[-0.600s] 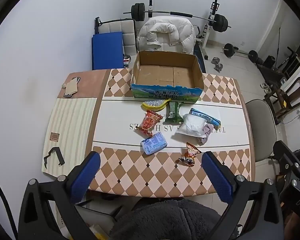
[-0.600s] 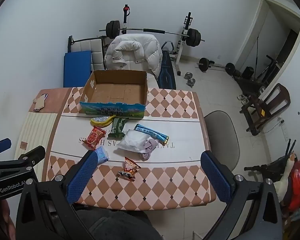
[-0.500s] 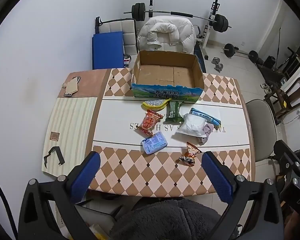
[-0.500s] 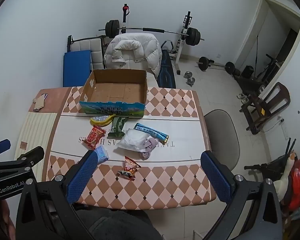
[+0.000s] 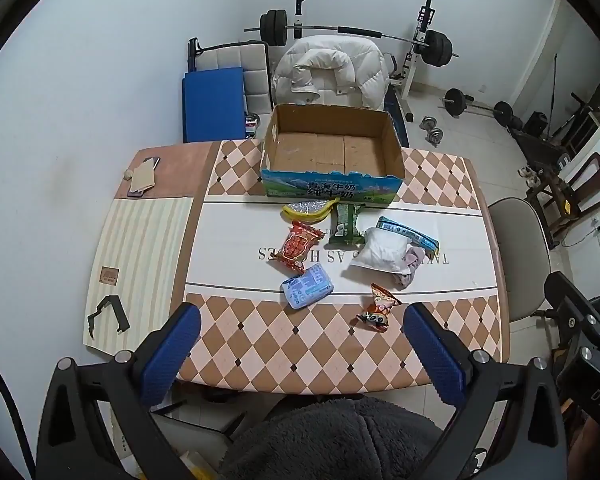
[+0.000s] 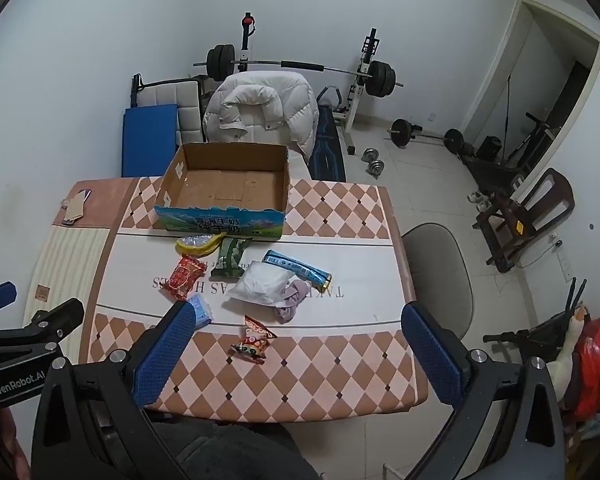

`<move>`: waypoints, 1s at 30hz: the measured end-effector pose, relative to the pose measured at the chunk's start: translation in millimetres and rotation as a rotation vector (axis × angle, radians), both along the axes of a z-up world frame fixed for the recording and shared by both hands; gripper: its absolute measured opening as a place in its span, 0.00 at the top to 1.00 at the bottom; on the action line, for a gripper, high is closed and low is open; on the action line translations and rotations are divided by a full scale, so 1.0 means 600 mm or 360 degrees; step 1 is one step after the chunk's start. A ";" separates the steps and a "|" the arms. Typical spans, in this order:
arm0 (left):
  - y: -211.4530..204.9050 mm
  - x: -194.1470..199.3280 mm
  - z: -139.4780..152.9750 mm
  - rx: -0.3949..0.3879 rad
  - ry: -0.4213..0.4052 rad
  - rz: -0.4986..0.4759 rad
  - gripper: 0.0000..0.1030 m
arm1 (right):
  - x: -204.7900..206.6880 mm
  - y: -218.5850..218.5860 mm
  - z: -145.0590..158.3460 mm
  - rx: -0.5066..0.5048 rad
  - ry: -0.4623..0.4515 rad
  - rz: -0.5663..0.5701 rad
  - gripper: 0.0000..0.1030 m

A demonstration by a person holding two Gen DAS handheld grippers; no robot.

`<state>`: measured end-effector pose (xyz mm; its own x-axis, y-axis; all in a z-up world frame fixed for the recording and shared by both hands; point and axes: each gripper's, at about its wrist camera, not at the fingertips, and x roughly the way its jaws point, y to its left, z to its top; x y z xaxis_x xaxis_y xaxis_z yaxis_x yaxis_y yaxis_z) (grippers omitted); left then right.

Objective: Organize soft objects

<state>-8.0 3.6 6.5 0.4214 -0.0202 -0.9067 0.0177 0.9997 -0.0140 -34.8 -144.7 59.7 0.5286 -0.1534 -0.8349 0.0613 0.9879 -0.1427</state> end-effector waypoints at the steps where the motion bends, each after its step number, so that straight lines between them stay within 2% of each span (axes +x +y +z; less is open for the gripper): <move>1: -0.002 -0.003 0.001 0.0004 -0.0008 0.0000 0.00 | -0.006 0.010 0.009 -0.0009 -0.0007 -0.0010 0.00; 30: 0.007 0.017 0.026 0.0020 -0.0088 0.0022 0.00 | -0.007 0.011 0.034 -0.0042 -0.0081 -0.0012 0.00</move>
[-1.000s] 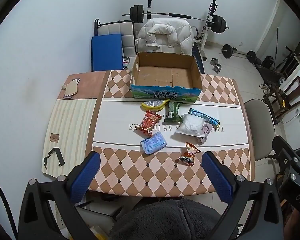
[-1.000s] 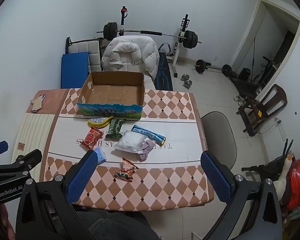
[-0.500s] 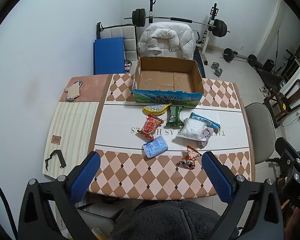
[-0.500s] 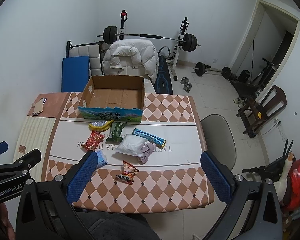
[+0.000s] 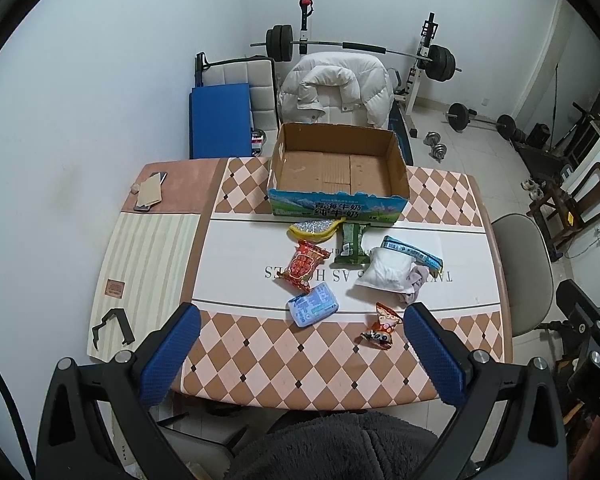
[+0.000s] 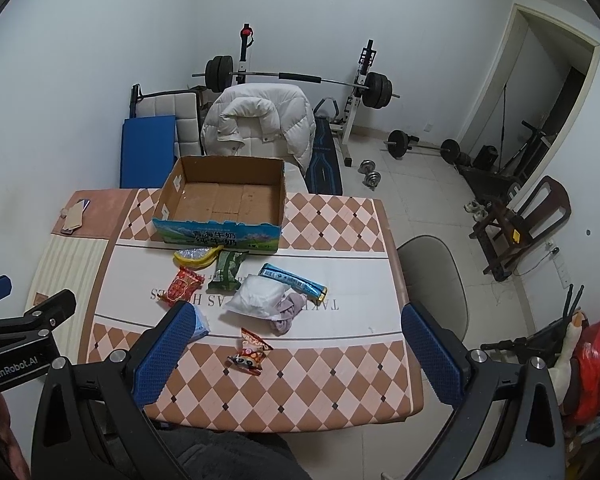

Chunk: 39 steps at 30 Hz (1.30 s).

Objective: Organize soft objects

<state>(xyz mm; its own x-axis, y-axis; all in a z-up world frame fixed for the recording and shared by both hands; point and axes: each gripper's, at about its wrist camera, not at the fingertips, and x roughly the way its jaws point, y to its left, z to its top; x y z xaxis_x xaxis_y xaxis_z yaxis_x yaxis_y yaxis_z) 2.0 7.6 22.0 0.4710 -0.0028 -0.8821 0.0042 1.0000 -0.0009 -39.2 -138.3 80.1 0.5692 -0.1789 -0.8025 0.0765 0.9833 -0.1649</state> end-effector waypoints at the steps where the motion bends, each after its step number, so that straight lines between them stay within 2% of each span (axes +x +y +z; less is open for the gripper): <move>1: -0.001 -0.001 0.000 0.0001 -0.0005 0.0001 0.00 | 0.000 0.000 0.000 0.0001 0.0001 0.0000 0.00; 39: -0.008 -0.002 0.006 -0.0014 -0.0045 0.0007 0.00 | 0.014 -0.003 0.008 0.0005 -0.0013 0.0011 0.00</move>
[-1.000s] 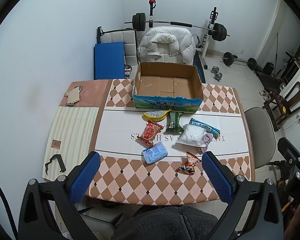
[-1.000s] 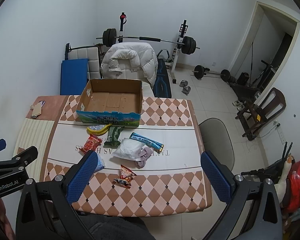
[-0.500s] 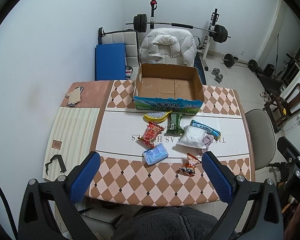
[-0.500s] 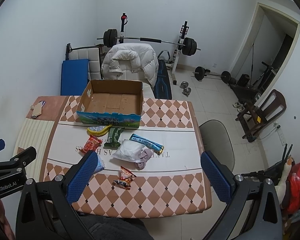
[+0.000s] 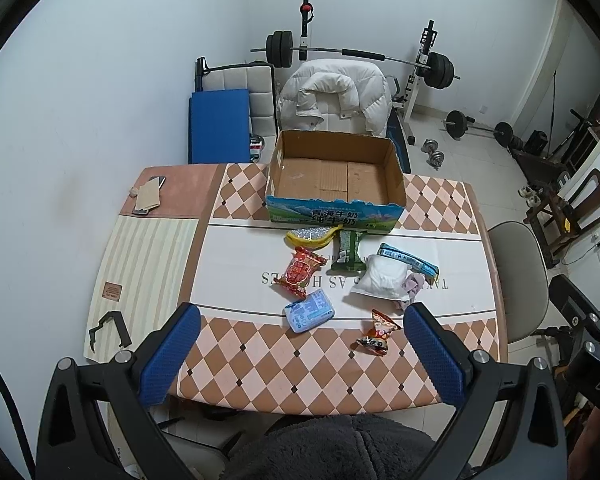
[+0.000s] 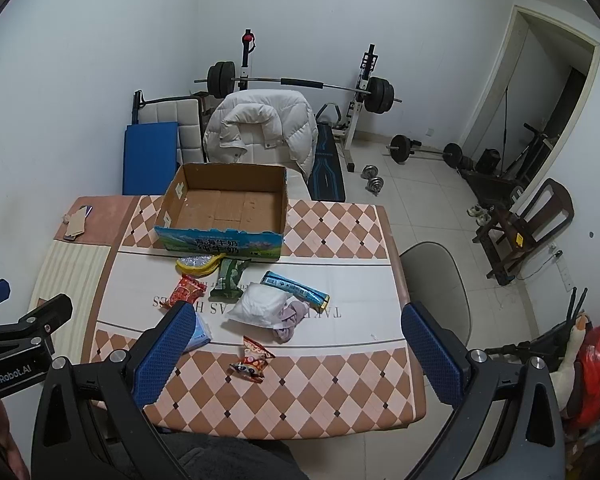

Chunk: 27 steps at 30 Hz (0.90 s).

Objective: Organize soft objects
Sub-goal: 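Reach left tool to blue packet while right tool reaches white soft pack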

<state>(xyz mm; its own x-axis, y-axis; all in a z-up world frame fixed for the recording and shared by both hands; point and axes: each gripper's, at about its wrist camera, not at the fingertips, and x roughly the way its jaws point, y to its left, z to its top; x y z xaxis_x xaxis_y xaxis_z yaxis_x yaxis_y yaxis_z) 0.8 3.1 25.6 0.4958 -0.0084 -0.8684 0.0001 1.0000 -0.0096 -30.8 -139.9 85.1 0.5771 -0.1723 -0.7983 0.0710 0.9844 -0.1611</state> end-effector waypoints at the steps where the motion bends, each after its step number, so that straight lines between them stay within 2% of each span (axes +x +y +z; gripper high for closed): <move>1: -0.001 0.000 0.001 0.0001 0.0000 -0.0002 0.00 | -0.002 -0.001 0.000 0.0004 0.0002 0.0002 0.00; 8: -0.002 0.010 -0.015 0.0013 -0.0016 -0.0034 0.00 | 0.024 0.006 -0.001 0.0059 0.0019 0.0008 0.00; 11: -0.005 0.042 -0.060 0.0134 -0.0018 -0.0075 0.00 | 0.052 -0.012 -0.035 0.0158 0.0083 0.0003 0.00; 13: -0.012 0.075 -0.114 0.0281 0.0005 -0.0130 0.00 | 0.082 -0.030 -0.076 0.0209 0.0162 -0.0016 0.00; 17: -0.026 0.139 -0.253 0.0505 0.0142 -0.0325 0.00 | 0.172 -0.067 -0.204 0.0334 0.0417 -0.0081 0.00; 22: -0.051 0.194 -0.422 0.0583 0.0438 -0.0551 0.00 | 0.278 -0.103 -0.412 0.0508 0.0795 -0.0190 0.00; 27: -0.074 0.217 -0.565 0.0624 0.0685 -0.0791 0.00 | 0.359 -0.098 -0.575 0.0519 0.1036 -0.0241 0.00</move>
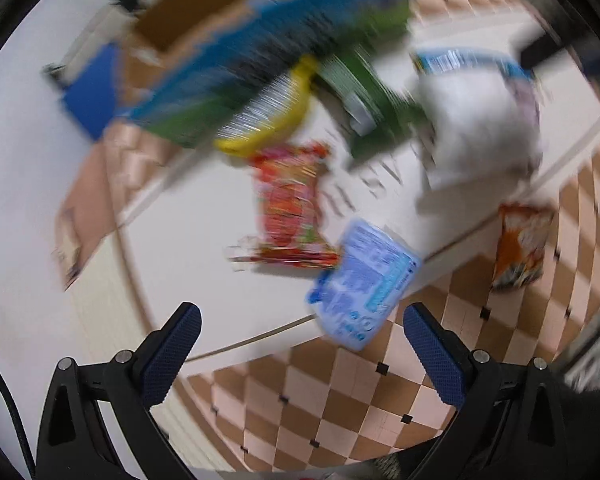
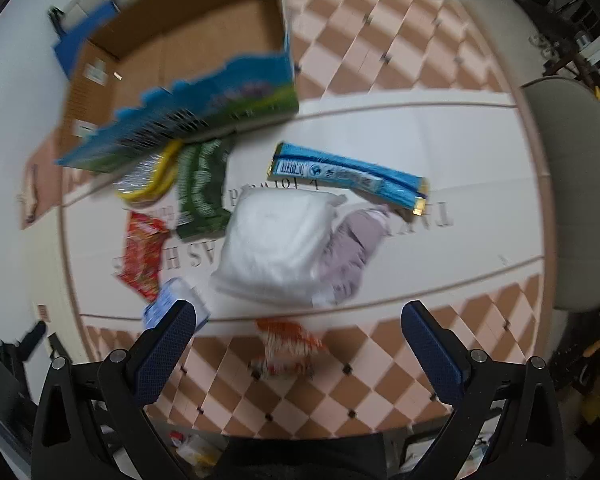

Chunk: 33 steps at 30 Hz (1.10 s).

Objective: Organize soft objects
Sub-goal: 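Reach left tool to blue packet while right tool reaches white soft pack, then grasp blue packet with left tool while right tool grasps white soft pack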

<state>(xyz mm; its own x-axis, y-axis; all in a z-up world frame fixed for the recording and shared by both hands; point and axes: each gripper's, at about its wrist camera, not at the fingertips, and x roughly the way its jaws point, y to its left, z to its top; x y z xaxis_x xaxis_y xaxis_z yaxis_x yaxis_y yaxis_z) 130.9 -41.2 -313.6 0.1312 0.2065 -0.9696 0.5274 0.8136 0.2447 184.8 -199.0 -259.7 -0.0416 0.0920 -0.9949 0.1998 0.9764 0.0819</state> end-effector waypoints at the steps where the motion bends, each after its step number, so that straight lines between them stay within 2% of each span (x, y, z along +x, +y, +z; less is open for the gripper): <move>1: -0.004 0.003 -0.021 0.0029 0.0027 -0.0039 0.00 | 0.015 0.004 -0.028 -0.0010 0.0039 0.0011 0.00; 4: -0.016 0.007 -0.078 0.0048 0.0168 -0.0158 0.00 | 0.048 0.019 -0.088 -0.0025 0.0138 0.0044 0.00; 6: -0.022 0.013 -0.112 0.0027 0.0295 -0.0211 0.00 | 0.060 0.031 -0.109 -0.0030 0.0181 0.0067 0.00; 9: -0.025 0.025 -0.147 0.0033 0.0400 -0.0198 0.00 | 0.074 0.043 -0.141 -0.0035 0.0261 0.0077 0.00; 11: -0.021 0.034 -0.157 -0.0011 0.0428 -0.0111 0.01 | 0.082 0.050 -0.167 -0.0037 0.0319 0.0080 0.00; 12: -0.018 0.039 -0.158 -0.0046 0.0432 -0.0056 0.02 | 0.085 0.054 -0.176 -0.0044 0.0353 0.0080 0.00; 14: -0.003 0.047 -0.157 -0.0138 0.0471 0.0116 0.21 | 0.090 0.055 -0.197 -0.0026 0.0389 0.0053 0.00; 15: 0.008 0.048 -0.158 -0.0202 0.0514 0.0234 0.25 | 0.090 0.054 -0.206 -0.0019 0.0405 0.0042 0.00; 17: 0.034 0.045 -0.158 -0.0305 0.0561 0.0484 0.25 | 0.086 0.053 -0.222 -0.0009 0.0426 0.0035 0.00; 21: 0.094 0.023 -0.168 -0.0519 0.0716 0.0962 0.25 | 0.059 0.055 -0.237 0.0025 0.0451 0.0114 0.14; 23: 0.119 0.008 -0.172 -0.0611 0.0763 0.1153 0.25 | 0.039 0.058 -0.235 -0.0006 0.0454 0.0207 0.16; 24: 0.124 0.002 -0.171 -0.0633 0.0760 0.1182 0.25 | 0.029 0.058 -0.235 -0.0021 0.0454 0.0246 0.16; 26: 0.123 -0.006 -0.167 -0.0618 0.0738 0.1159 0.25 | 0.005 0.057 -0.238 -0.0040 0.0471 0.0315 0.17; 27: 0.116 -0.010 -0.166 -0.0580 0.0723 0.1101 0.25 | -0.006 0.055 -0.241 -0.0037 0.0486 0.0339 0.17; 30: 0.079 -0.020 -0.159 -0.0394 0.0668 0.0847 0.25 | -0.026 0.048 -0.248 -0.0023 0.0489 0.0343 0.16; 33: 0.058 -0.033 -0.167 -0.0251 0.0610 0.0720 0.25 | -0.033 0.048 -0.256 -0.0031 0.0484 0.0318 0.15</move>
<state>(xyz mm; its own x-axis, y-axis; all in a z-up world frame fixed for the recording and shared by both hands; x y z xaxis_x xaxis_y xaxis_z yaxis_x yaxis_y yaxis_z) 110.8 -6.3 -413.8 -0.3003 0.0107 -0.9538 0.1477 0.9884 -0.0354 165.0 -170.3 -413.3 -0.3511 0.0333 -0.9358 0.0174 0.9994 0.0291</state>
